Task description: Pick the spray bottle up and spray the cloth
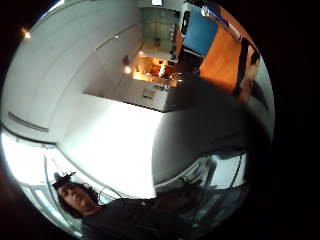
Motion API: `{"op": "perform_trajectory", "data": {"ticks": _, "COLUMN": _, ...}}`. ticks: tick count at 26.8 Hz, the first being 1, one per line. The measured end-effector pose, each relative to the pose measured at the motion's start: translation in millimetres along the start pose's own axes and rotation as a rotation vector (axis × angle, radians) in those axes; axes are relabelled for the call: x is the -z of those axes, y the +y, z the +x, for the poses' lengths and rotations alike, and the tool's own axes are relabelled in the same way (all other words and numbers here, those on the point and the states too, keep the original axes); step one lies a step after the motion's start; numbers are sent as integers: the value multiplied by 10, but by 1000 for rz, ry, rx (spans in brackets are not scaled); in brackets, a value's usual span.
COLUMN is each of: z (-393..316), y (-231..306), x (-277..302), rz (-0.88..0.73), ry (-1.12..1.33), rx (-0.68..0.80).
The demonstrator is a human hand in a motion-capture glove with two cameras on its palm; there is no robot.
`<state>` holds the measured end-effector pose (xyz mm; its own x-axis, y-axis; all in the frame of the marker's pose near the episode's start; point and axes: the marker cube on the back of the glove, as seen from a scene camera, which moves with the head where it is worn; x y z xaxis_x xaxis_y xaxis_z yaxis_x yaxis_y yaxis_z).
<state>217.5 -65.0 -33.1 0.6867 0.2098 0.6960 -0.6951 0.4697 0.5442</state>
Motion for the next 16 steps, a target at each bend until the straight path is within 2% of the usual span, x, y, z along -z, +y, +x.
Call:
{"op": "perform_trajectory", "data": {"ticks": 12, "z": -74, "y": 88, "x": 13, "rz": 129, "ry": -8, "rx": 162}}
{"op": "perform_trajectory", "data": {"ticks": 16, "z": 2, "y": 95, "x": 15, "rz": 114, "ry": -16, "rx": 132}}
